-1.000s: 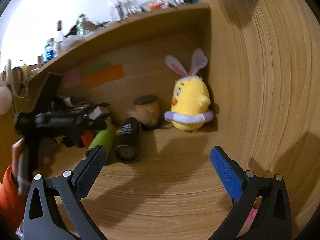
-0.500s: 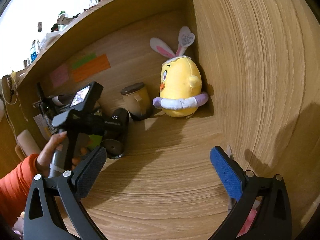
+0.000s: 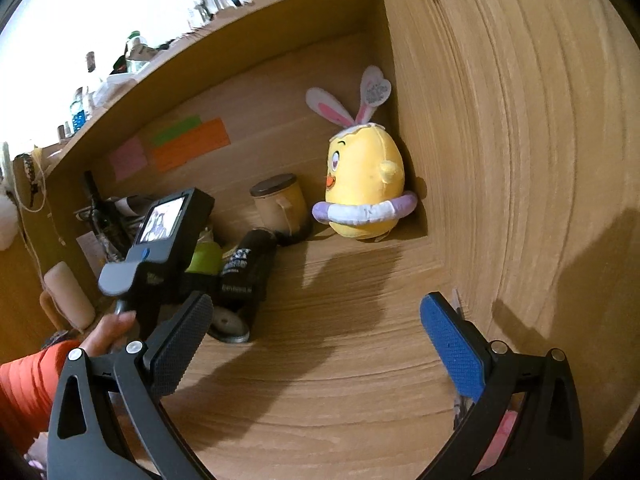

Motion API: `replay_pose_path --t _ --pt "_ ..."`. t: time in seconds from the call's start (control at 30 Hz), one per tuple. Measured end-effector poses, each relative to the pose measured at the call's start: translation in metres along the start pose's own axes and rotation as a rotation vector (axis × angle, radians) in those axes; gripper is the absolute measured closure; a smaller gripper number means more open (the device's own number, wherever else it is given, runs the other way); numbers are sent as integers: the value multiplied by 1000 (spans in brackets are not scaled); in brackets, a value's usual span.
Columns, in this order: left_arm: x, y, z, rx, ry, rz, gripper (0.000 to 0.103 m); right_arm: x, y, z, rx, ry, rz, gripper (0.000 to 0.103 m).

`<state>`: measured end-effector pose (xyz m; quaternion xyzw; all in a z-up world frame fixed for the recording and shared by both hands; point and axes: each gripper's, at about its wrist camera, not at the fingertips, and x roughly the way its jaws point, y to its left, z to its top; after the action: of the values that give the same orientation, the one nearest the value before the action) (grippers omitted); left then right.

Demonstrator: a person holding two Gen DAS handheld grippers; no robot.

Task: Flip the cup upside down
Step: 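Close the left gripper around the black thermos and lift it, then carry the thermos toward the right gripper while the right gripper closes on its end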

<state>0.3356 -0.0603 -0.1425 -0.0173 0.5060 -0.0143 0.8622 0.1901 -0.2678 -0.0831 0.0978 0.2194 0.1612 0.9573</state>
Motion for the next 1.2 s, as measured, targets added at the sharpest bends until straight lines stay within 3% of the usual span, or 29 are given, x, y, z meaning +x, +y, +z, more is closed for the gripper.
replay_pose_path --t 0.13,0.43,0.67,0.8,0.93,1.0,1.07,1.2 --pt "-14 -6 -35 4 31 -48 39 -13 6 -5 -14 -7 6 0" --pt "-52 -2 -107 10 4 -91 39 -51 29 -16 -58 -42 33 0" --pt "-73 19 -140 -101 -14 -132 39 -66 54 -27 -117 -58 52 0" --pt "-79 25 -144 -111 0 -163 39 -71 67 -31 -149 -60 57 0" --pt "-116 32 -144 -64 -108 -181 36 -83 75 -36 -200 -69 44 0" --pt "-134 39 -144 -42 -183 -165 23 -88 80 -38 -227 -74 46 0" --pt "-153 53 -147 -30 -275 -109 17 -88 87 -41 -243 -68 66 0" --pt "-165 82 -158 -16 -340 0 16 -66 107 -56 -264 -1 125 0"
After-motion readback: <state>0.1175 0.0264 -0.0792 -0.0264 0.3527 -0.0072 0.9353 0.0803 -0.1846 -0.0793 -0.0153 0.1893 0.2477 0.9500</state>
